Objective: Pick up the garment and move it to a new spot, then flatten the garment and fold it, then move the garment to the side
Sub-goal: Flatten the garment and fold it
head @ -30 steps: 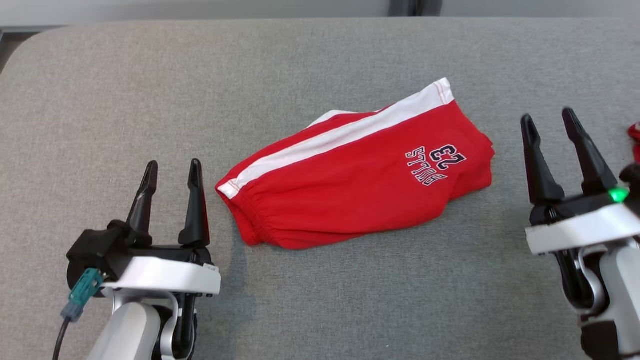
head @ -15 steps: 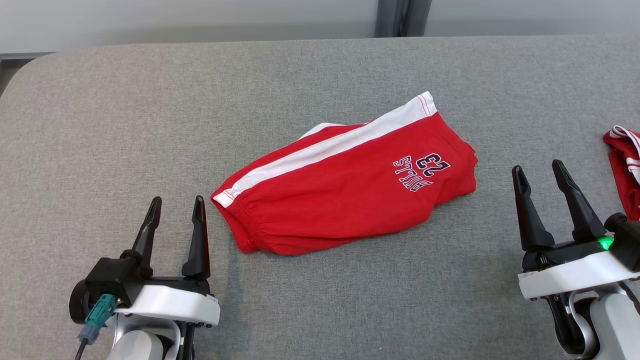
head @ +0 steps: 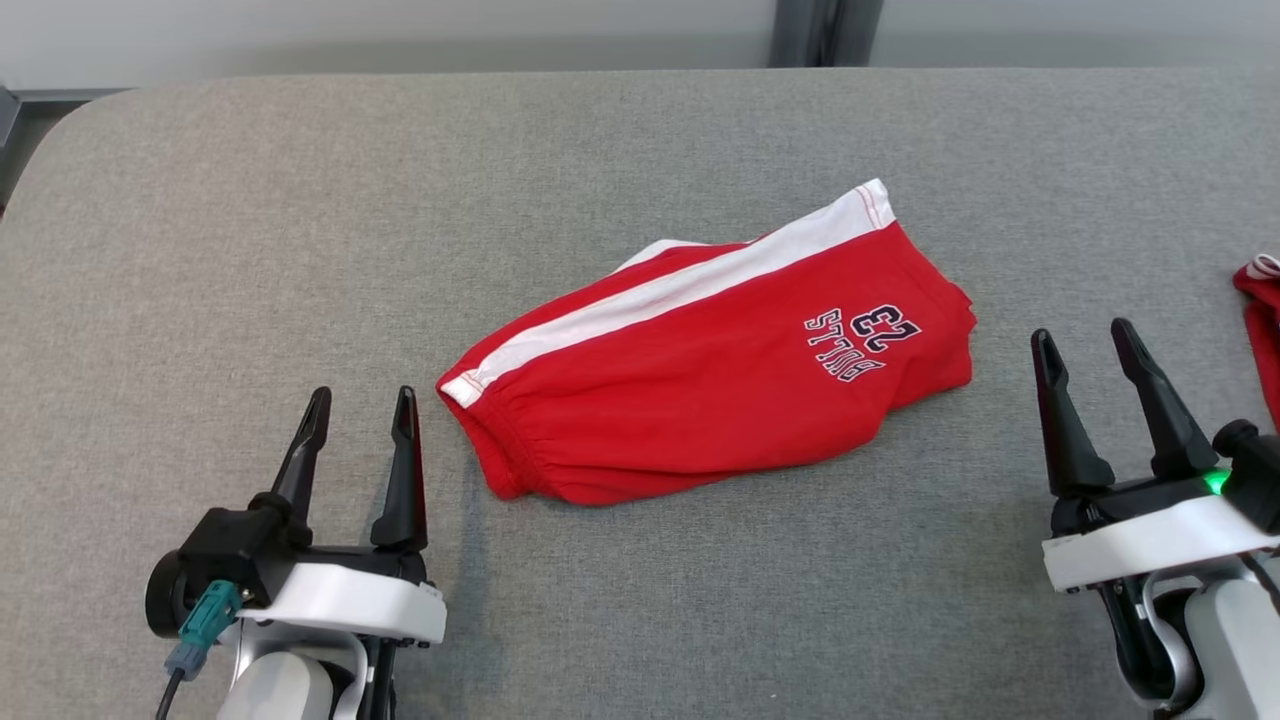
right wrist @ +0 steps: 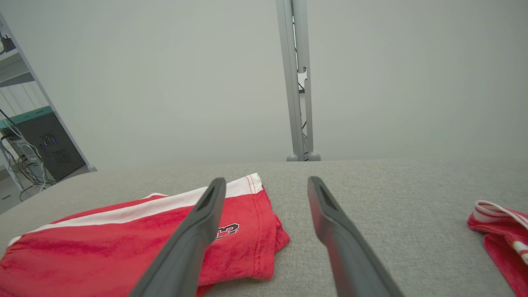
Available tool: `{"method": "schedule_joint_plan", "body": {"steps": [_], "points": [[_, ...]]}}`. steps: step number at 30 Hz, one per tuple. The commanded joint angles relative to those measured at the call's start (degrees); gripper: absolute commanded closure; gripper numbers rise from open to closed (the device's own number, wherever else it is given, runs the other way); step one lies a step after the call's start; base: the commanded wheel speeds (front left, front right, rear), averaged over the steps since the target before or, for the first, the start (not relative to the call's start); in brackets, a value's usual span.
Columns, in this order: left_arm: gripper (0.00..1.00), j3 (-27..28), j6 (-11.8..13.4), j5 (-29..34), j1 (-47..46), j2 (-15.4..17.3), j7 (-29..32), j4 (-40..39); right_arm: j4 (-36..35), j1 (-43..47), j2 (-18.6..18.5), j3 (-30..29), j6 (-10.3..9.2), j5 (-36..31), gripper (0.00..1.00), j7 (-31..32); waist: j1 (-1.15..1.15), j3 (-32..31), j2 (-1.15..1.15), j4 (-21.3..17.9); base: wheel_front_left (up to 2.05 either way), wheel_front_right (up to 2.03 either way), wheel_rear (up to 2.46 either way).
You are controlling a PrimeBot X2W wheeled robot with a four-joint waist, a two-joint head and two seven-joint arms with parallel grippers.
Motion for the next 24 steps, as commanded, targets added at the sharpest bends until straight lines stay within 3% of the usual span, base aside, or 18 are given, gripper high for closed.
{"method": "schedule_joint_plan", "body": {"steps": [1,10,15,23,24], "points": [[0.00,0.2,-0.4,0.6,-1.5,0.0,-0.2,-0.1,0.4,-1.2,-0.7,-0.2,0.03,-0.1,0.00,-0.2,0.00,0.6,0.00,0.6,0.00,0.00,0.00],[0.00,-0.3,-2.0,1.9,-5.1,-1.4,-0.2,0.1,8.0,-9.1,-4.1,1.6,0.03,-1.0,0.00,2.2,0.00,4.0,0.00,3.8,0.00,0.00,0.00],[0.00,-0.4,-3.1,2.6,-6.7,-2.7,-0.2,0.7,16.8,-14.4,-5.5,4.9,0.03,0.0,0.00,3.6,0.00,5.8,0.00,5.8,0.00,0.00,0.00],[0.00,0.6,-4.2,3.8,-7.0,-4.2,-0.2,1.2,30.8,-17.2,-3.8,7.8,0.01,4.0,0.00,9.5,0.00,6.6,0.00,6.4,0.00,0.00,0.00],[0.00,0.9,-4.3,4.0,-6.9,-4.3,-0.2,1.2,32.3,-16.8,-3.3,8.3,0.00,4.8,0.27,10.9,0.00,6.5,0.00,6.2,0.00,0.00,0.00]]}}
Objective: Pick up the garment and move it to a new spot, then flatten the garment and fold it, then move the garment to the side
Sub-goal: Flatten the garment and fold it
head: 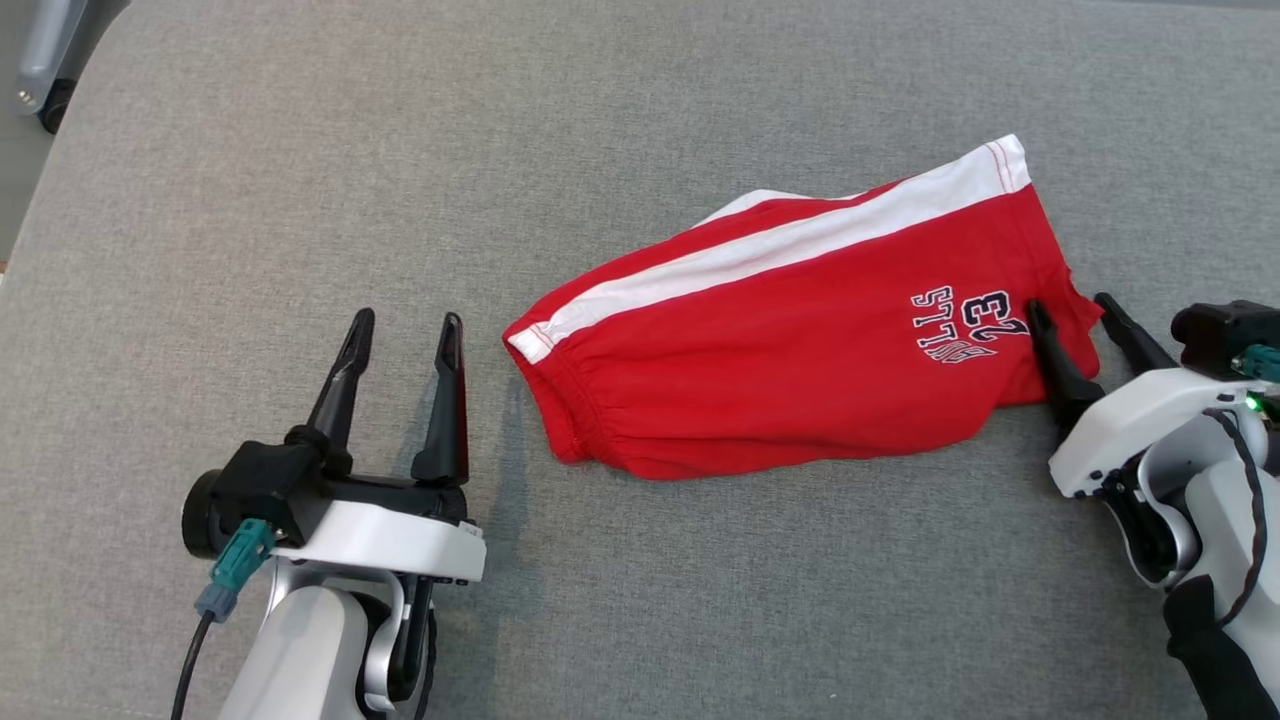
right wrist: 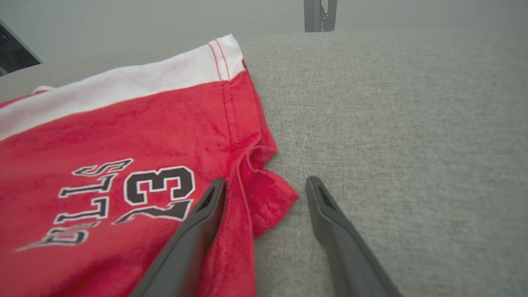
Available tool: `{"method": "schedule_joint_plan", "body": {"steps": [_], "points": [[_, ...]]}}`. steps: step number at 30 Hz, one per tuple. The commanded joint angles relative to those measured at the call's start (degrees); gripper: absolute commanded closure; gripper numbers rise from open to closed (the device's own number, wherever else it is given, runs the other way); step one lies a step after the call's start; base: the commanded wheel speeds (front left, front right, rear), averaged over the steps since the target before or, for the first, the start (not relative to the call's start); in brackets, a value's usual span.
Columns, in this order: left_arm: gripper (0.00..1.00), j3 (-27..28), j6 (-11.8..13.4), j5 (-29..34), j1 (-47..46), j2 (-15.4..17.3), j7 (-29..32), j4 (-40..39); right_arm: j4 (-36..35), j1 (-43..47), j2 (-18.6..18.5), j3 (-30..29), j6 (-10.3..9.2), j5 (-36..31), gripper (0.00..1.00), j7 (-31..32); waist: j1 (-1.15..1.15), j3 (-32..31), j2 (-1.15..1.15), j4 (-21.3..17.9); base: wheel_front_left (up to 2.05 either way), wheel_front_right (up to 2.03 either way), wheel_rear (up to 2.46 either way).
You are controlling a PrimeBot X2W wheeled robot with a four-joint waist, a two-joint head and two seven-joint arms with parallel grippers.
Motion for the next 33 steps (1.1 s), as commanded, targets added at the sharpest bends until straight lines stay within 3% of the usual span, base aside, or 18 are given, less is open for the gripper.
{"method": "schedule_joint_plan", "body": {"steps": [1,2,9,17,25,33], "points": [[0.00,0.6,-0.4,0.5,-0.4,0.0,-0.2,0.0,3.0,2.3,1.1,1.7,-0.03,1.3,0.67,2.5,0.00,-0.1,0.00,-0.4,0.00,0.00,0.00],[0.00,0.8,-0.5,0.6,-0.3,-0.1,-0.2,0.1,3.6,2.7,1.7,2.3,-0.03,2.1,1.00,3.0,0.00,-0.2,0.00,-0.7,0.00,0.00,0.00],[0.00,2.2,-1.0,1.8,0.7,-0.2,-0.2,0.3,2.5,5.7,1.9,4.0,-0.03,5.6,1.00,-1.9,0.00,-1.5,0.00,-3.0,0.00,0.00,0.00],[0.00,3.5,-1.2,2.4,2.9,0.1,-0.2,0.4,-1.9,13.1,2.2,0.3,-0.09,6.9,1.00,-7.6,0.00,-4.1,0.00,-5.4,0.00,0.00,0.00],[0.00,4.0,-1.0,2.3,4.3,0.6,-0.2,0.2,-7.8,22.4,4.5,-6.6,-0.10,4.8,1.00,-8.6,0.00,-5.3,0.00,-6.8,0.00,0.00,0.00],[0.00,3.6,-1.0,2.0,4.7,0.7,-0.2,0.5,-11.0,23.8,5.7,-9.7,-0.10,2.9,1.00,-7.4,0.00,-5.9,0.00,-7.6,0.00,0.00,0.00]]}}
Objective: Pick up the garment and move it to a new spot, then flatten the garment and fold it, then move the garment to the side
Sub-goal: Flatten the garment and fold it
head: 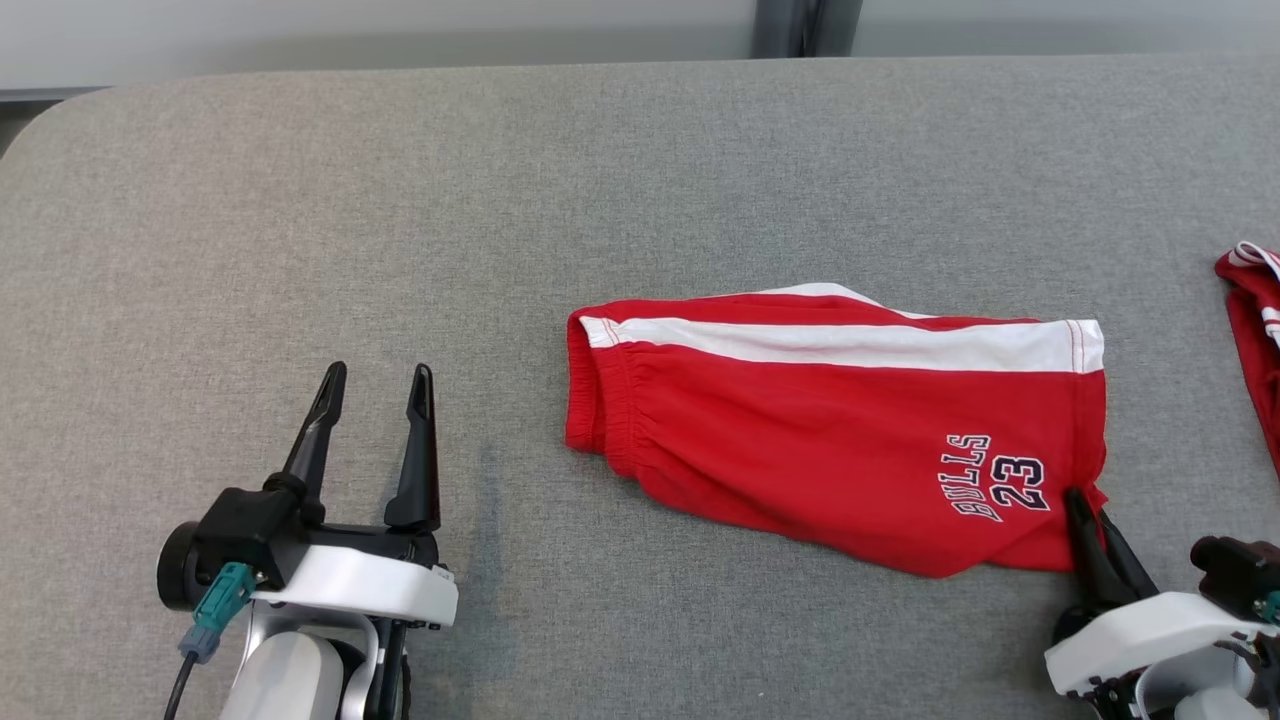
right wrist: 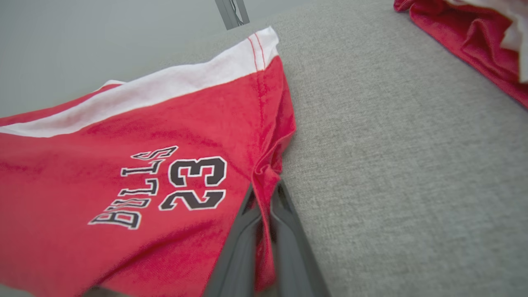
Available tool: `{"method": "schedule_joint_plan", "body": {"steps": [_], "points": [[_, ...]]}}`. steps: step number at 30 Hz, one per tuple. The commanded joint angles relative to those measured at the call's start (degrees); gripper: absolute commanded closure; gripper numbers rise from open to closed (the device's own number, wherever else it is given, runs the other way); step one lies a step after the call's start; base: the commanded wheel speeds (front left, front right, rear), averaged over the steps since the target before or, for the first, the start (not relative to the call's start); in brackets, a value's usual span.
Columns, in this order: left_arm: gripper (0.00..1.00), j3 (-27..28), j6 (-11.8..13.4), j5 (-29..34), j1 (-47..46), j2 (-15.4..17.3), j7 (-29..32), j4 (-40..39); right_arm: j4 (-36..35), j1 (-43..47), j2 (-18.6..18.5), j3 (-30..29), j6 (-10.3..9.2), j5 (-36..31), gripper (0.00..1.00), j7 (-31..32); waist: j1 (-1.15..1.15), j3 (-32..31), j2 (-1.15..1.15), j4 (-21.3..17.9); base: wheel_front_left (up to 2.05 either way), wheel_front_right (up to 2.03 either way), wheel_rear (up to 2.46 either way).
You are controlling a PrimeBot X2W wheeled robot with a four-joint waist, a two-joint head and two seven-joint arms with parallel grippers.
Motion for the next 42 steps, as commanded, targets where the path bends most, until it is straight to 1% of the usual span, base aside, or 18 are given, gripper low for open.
{"method": "schedule_joint_plan", "body": {"steps": [1,4,10,11,12,15,19,24,29,33,34,35,36,39,40,42], "points": [[0.00,0.0,0.0,-0.2,0.3,0.3,-0.2,0.0,0.0,0.6,-0.1,-0.3,-0.16,-0.2,1.00,0.7,0.00,-0.2,0.00,-0.1,0.00,0.00,0.00],[0.00,-0.3,-0.1,-0.2,0.3,0.3,-0.2,0.2,-3.6,-0.4,0.3,0.6,-0.09,-0.3,1.00,2.5,0.00,-0.6,0.00,-0.2,0.00,0.00,0.00],[0.00,-0.8,-0.2,-0.6,0.0,0.3,0.0,0.5,-13.4,-3.5,0.4,3.9,-0.09,-1.4,1.00,6.8,0.00,-1.4,0.00,0.2,0.00,0.00,0.00],[0.00,-1.1,-0.2,-0.7,-0.2,0.3,0.1,0.6,-16.0,-5.4,0.8,5.8,-0.09,-2.0,1.00,8.6,0.00,-1.6,0.00,0.5,0.00,0.00,0.00],[0.00,-1.2,-0.2,-0.7,-0.4,0.3,0.2,0.6,-17.0,-6.5,1.1,7.2,-0.09,-2.0,1.00,9.4,0.00,-1.7,0.00,0.7,0.00,0.00,0.00],[0.00,-1.6,-0.4,-0.8,-0.8,0.3,0.3,0.8,-18.1,-10.0,2.1,11.6,-0.09,-1.9,1.00,11.4,0.00,-1.9,0.00,1.4,0.00,0.00,0.00],[0.00,-2.2,-0.4,-0.6,-1.2,0.2,0.4,1.1,-16.2,-14.4,3.8,18.0,-0.09,-0.5,1.00,12.1,0.00,-1.9,0.00,2.9,0.00,0.00,0.00],[0.00,-2.9,-0.4,-0.9,-1.5,-0.1,0.2,1.4,-10.8,-18.4,5.6,26.1,-0.09,2.8,1.00,12.3,0.00,-1.2,0.00,5.0,0.00,0.00,0.00],[0.00,-3.2,-0.2,-1.3,-1.7,-0.5,0.0,2.0,-5.6,-20.2,6.1,34.2,-0.09,6.5,1.00,11.7,0.00,-0.6,0.00,6.0,0.00,0.00,0.00],[0.00,-3.2,-0.1,-1.3,-1.6,-0.6,-0.1,2.2,-1.8,-21.5,6.2,38.3,-0.09,7.0,1.00,10.3,0.00,-0.3,0.00,5.9,0.00,0.00,0.00],[0.00,-3.2,-0.1,-1.3,-1.6,-0.6,-0.1,2.2,-1.1,-21.8,6.2,39.0,-0.09,7.1,0.65,9.8,0.00,-0.3,0.00,5.8,0.00,0.00,0.00],[0.00,-3.1,0.0,-1.3,-1.5,-0.6,-0.1,2.2,-0.6,-22.1,6.3,40.0,-0.09,6.8,0.20,9.2,0.00,-0.3,0.00,5.5,0.00,0.00,0.00],[0.00,-3.2,0.0,-1.2,-1.4,-0.5,-0.1,2.3,-0.2,-22.5,6.3,40.6,-0.09,6.3,0.00,8.6,0.00,-0.3,0.00,5.3,0.00,0.00,0.00],[0.00,-3.3,0.0,-1.0,-1.5,-0.4,-0.1,2.5,0.0,-23.1,6.3,42.3,-0.08,5.2,0.00,6.1,0.00,-0.5,0.00,4.7,0.00,0.00,0.00],[0.00,-3.3,0.0,-1.0,-1.5,-0.4,-0.1,2.5,0.0,-23.1,6.3,42.3,-0.08,5.2,0.00,6.1,0.00,-0.5,0.00,4.7,0.00,0.00,0.00],[0.00,-3.2,0.1,-0.9,-1.4,-0.3,-0.1,2.6,-0.7,-23.4,5.8,42.8,-0.09,4.1,0.00,4.0,0.00,-0.8,0.00,4.3,0.00,0.00,0.00]]}}
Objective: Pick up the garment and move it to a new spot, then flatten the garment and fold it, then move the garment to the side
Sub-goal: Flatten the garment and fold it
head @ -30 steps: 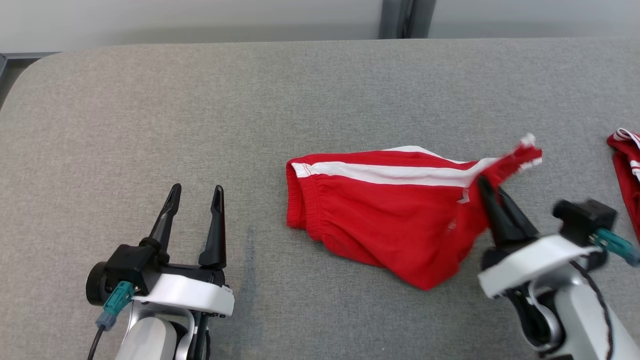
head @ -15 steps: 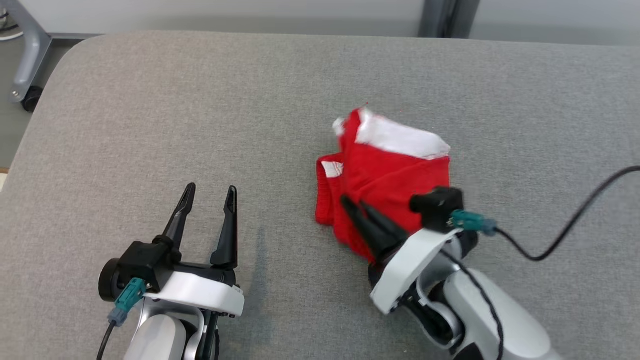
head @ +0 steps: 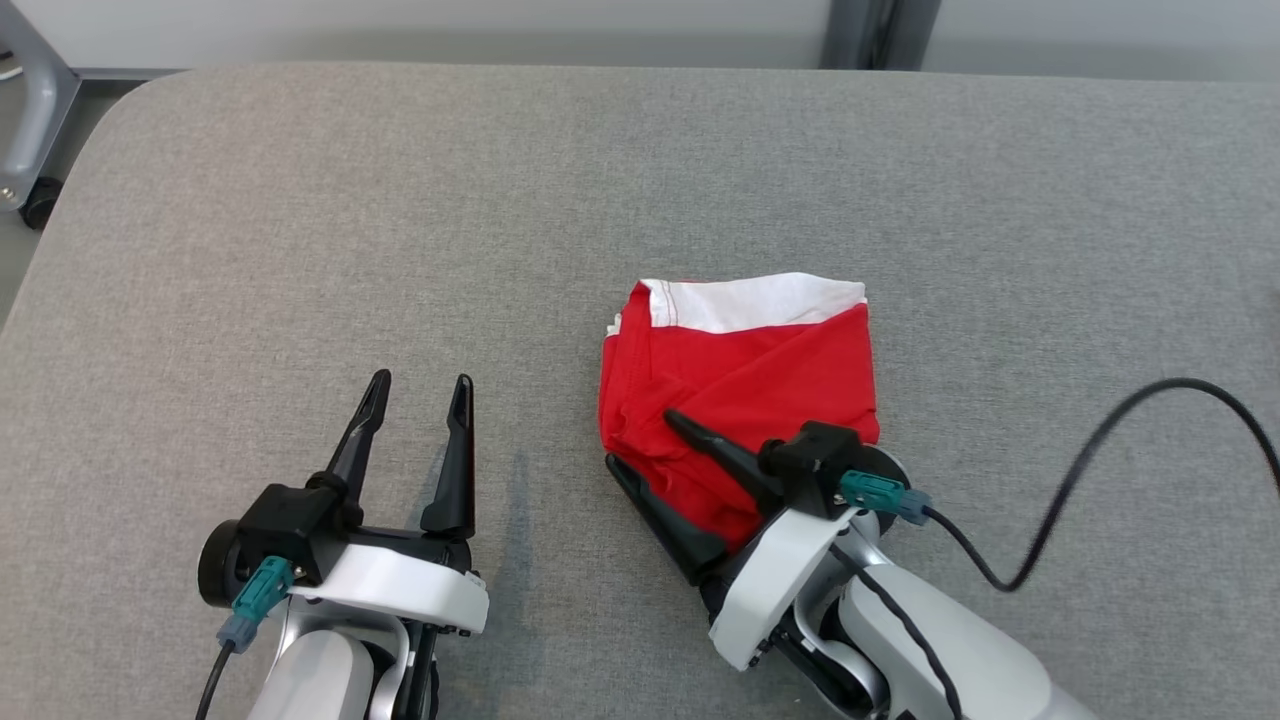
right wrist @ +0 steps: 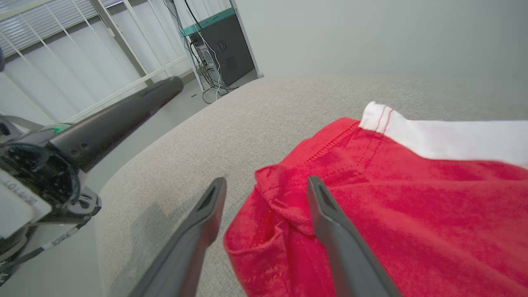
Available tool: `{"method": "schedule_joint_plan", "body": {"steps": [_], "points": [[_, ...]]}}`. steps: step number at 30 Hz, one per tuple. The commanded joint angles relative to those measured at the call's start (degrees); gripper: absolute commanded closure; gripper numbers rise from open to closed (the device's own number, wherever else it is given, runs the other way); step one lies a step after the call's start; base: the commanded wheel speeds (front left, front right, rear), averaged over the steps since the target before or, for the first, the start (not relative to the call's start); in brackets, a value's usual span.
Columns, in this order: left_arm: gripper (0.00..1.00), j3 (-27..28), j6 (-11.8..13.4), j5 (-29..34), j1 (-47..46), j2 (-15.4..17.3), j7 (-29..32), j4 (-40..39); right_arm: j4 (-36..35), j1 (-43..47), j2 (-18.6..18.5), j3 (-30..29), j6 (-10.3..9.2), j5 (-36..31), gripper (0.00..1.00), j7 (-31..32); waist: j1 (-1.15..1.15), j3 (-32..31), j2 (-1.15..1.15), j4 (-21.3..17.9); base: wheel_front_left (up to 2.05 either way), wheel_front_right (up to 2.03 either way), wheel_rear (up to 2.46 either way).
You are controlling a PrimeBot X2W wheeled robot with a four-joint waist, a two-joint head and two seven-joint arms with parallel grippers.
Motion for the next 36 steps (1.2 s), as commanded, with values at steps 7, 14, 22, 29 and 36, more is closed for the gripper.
{"method": "schedule_joint_plan", "body": {"steps": [7,14,22,29,36], "points": [[0.00,0.4,0.7,0.3,0.7,0.8,-0.3,0.3,-6.1,2.2,-3.4,-5.4,0.01,-3.5,0.00,-5.0,0.00,-1.8,0.00,-1.8,0.00,0.00,0.00],[0.00,0.8,1.3,-0.1,2.0,1.5,-0.3,0.1,-11.7,9.4,-6.2,-20.7,0.01,-7.1,0.00,-5.6,0.00,-3.7,0.00,-2.9,0.00,0.00,0.00],[0.00,1.8,2.4,-0.4,3.5,2.9,0.5,-1.4,-16.7,18.4,-6.8,-37.9,0.01,-11.8,0.00,-4.1,0.00,-5.2,0.00,-3.9,0.00,0.00,0.00],[0.00,2.2,3.3,-0.6,5.7,3.9,1.1,-2.9,-21.8,24.3,-5.4,-44.3,0.01,-14.6,0.00,-1.5,0.00,-7.1,0.00,-4.6,0.00,0.00,0.00],[0.00,2.0,4.2,-0.5,9.1,4.9,2.4,-4.4,-25.4,29.0,-4.4,-46.1,0.01,-16.0,0.00,0.7,0.00,-10.1,0.00,-5.2,0.00,0.00,0.00]]}}
